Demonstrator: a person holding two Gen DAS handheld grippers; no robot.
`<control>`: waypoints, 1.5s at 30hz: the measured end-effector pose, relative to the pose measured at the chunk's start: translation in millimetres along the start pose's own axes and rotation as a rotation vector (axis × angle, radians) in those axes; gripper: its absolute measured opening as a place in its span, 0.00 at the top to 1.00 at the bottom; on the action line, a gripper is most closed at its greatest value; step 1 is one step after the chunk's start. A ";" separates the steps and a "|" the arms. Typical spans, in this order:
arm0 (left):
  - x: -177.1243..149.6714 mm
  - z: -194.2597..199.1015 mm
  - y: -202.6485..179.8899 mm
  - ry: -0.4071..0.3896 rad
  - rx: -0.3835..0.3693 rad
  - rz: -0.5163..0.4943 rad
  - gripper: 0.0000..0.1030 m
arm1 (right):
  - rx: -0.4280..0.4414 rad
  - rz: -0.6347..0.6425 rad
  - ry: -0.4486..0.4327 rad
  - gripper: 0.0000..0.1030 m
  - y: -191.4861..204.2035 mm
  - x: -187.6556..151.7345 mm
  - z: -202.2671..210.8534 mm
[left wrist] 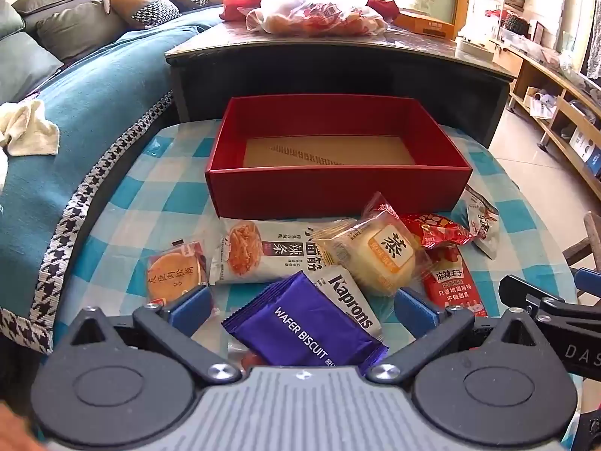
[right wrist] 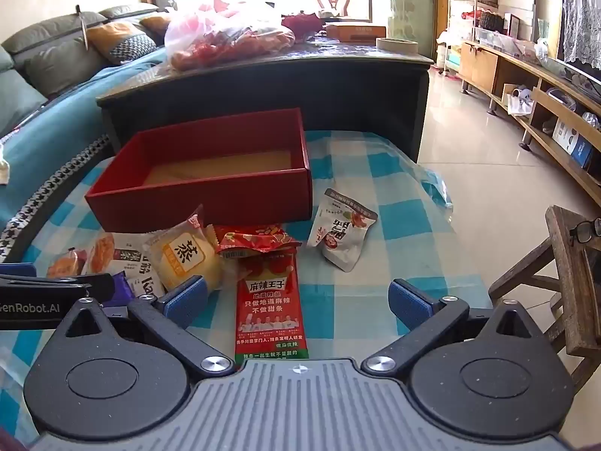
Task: Organize snacks
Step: 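Lower the left gripper over the purple WAFER BISCUIT packet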
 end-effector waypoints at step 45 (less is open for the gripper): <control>-16.3 -16.1 -2.2 0.075 0.013 -0.024 0.00 | -0.005 0.032 0.081 0.00 2.5 -13.6 -12.8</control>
Point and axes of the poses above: each gripper's, at about its wrist camera, not at the fingertips, and z roughly against the way its jaws point, y to its left, x to its top, the point moved 8 cm from there along -z, roughly the way its jaws point, and after that the axes turned 6 degrees about z, right-handed, at the moved point
